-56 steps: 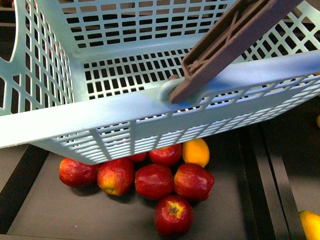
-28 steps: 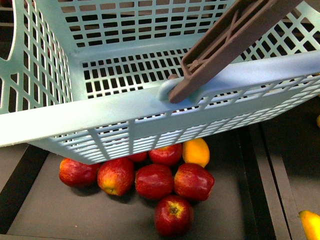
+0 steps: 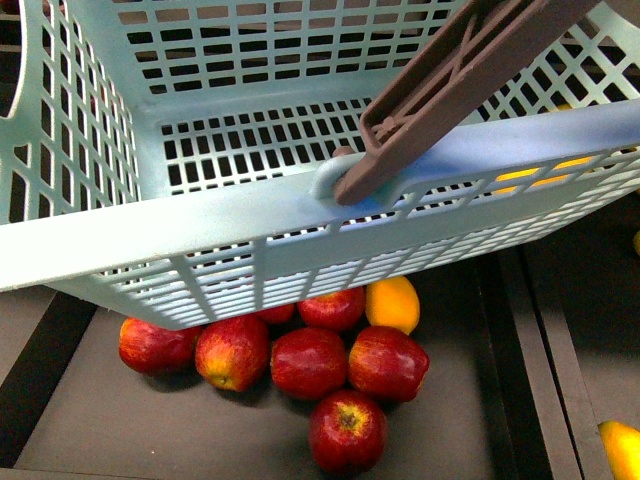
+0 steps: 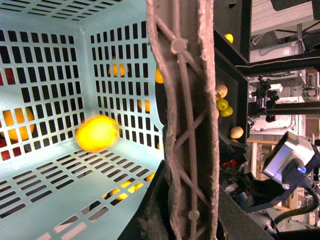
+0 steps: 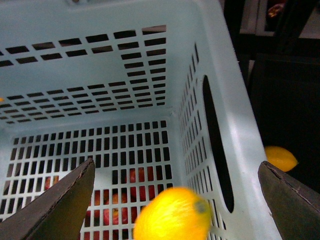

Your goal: Pick lemon and mango into basket

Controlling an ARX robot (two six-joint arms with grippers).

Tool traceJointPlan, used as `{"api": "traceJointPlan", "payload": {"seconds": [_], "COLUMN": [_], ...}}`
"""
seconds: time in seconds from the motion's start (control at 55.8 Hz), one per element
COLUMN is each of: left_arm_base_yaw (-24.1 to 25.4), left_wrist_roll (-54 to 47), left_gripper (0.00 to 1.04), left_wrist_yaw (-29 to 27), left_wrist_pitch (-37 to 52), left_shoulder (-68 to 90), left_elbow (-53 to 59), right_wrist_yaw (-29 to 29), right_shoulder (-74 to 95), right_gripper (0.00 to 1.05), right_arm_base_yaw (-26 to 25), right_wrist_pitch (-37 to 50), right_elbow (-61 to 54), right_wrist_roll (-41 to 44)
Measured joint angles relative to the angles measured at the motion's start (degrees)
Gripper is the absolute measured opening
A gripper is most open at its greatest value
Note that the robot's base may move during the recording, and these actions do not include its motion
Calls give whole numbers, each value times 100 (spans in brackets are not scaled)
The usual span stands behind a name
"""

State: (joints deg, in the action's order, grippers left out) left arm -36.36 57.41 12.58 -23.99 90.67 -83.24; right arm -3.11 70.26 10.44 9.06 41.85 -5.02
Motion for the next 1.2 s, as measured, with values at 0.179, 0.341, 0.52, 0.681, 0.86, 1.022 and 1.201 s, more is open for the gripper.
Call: {"api": "traceJointPlan", "payload": {"seconds": [0.179, 0.341, 0.52, 0.681, 0.86, 1.022, 1.201], "left_arm_base_yaw": [0, 0, 0, -7, -2, 0, 0], "left_wrist_roll": [15, 15, 7, 28, 2, 7, 7], "left_gripper": [7, 7, 7, 7, 7, 7, 7], "left_wrist_yaw": [-35, -24, -33, 31, -22, -20, -22], "left_wrist_pitch": [0, 0, 0, 0, 0, 0, 0], "left_shoulder": [0, 0, 0, 0, 0, 0, 0], "left_elbow": [0, 0, 0, 0, 0, 0, 0], "right_wrist_yaw": [448, 420, 330, 328, 326, 326, 326], "right_shoulder": [-918, -2415, -3322, -3617, -4002, -4321, -4651], "right_gripper": [96, 85, 55, 29, 2, 2, 7], "right_arm_base_yaw": [-140, -852, -1021, -1023, -1023, -1025, -1025], "right_wrist_pitch": [-136, 387, 1088, 1145, 1152, 1093, 955], "right_elbow": [-328, -1318, -2437, -2942, -3263, -3515, -3705], "right_wrist_roll": [17, 127, 376, 444, 483, 481, 485]}}
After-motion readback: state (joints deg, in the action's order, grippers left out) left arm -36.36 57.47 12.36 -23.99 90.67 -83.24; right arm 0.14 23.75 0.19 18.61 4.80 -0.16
